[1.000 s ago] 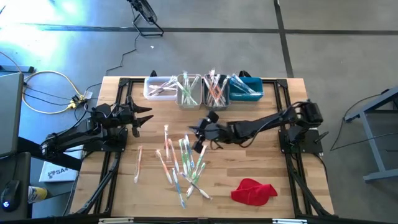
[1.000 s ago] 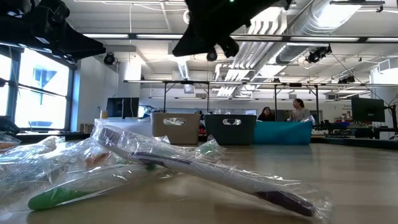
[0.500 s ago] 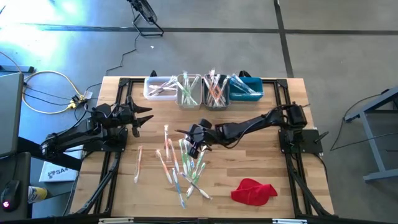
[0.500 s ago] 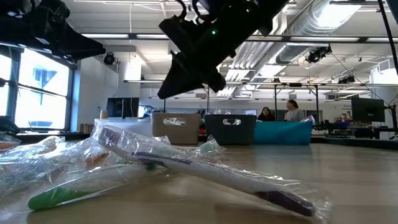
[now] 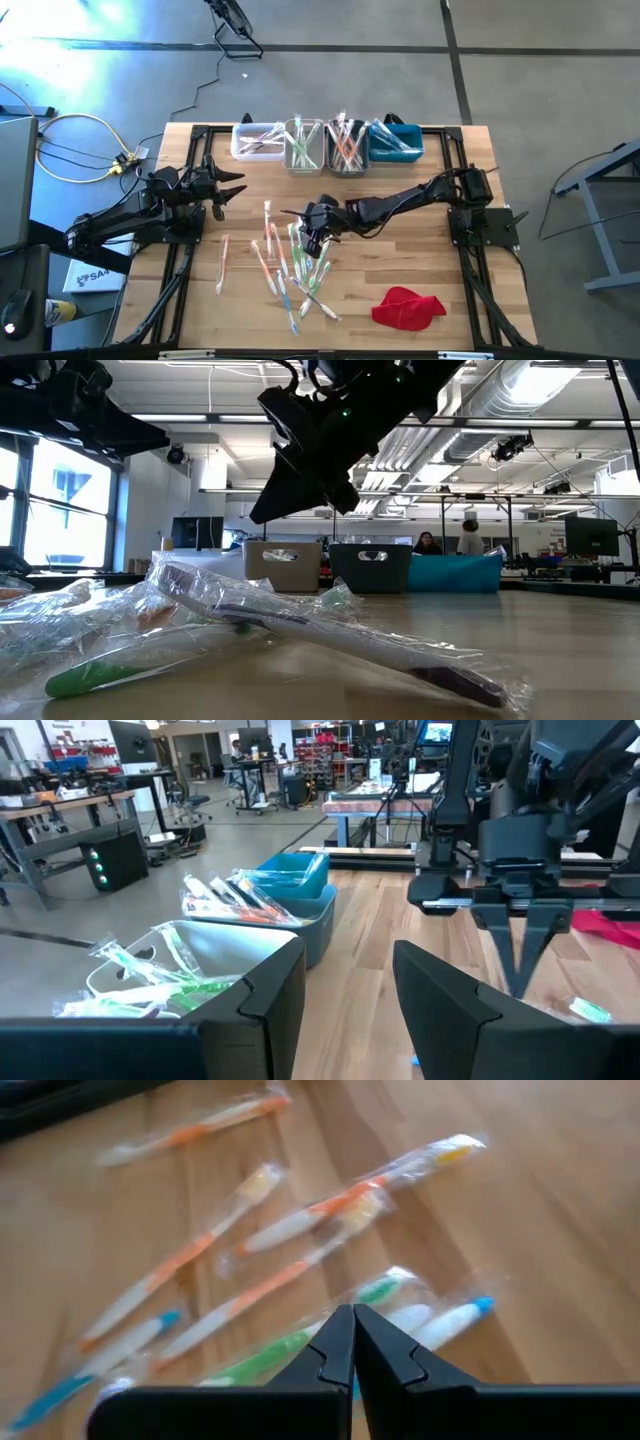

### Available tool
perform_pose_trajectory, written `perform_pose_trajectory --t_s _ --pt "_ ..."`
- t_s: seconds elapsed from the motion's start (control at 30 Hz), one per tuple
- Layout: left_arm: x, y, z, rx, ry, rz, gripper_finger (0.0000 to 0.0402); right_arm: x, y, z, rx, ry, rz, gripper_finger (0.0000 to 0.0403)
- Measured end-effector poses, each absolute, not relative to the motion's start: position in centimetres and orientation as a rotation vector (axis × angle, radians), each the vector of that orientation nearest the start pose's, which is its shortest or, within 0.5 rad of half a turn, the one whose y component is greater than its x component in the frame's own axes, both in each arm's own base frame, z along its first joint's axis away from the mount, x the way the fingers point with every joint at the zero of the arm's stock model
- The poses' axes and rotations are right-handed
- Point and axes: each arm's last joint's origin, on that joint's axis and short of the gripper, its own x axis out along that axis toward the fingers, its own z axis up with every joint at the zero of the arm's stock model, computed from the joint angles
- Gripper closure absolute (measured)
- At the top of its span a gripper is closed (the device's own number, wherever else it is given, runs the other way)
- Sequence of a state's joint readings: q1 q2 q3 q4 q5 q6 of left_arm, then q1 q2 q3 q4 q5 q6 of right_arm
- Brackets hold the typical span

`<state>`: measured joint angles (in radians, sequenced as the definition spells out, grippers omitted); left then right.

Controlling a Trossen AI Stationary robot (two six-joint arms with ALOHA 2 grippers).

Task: Pick & Place Toothbrushes
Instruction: Put the blue toothbrush into the blue bin

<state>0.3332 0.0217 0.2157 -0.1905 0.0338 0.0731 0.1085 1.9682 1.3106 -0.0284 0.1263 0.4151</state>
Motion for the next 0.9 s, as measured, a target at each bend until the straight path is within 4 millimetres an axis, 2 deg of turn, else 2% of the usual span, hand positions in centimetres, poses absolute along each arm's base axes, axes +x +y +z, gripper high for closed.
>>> perform_pose_trajectory --t_s 0.37,0.63,0.73,0.9 --pt "7.7 2.6 21.6 0.073 0.008 0.3 0.0252 42.7 4.7 18.6 0.477 0.662 -0.052 0.0401" --pt "7.7 2.6 21.6 0.073 0.008 0.3 0.0252 42.0 4.6 17.9 0.407 0.723 -0.218 0.0397" --pt "7.7 2.6 21.6 0.071 0.008 0.3 0.0252 41.7 4.4 17.5 0.407 0.759 -0.282 0.0375" --pt "7.7 2.6 21.5 0.071 0.01 0.3 0.0252 41.5 4.3 17.4 0.417 0.769 -0.317 0.0307"
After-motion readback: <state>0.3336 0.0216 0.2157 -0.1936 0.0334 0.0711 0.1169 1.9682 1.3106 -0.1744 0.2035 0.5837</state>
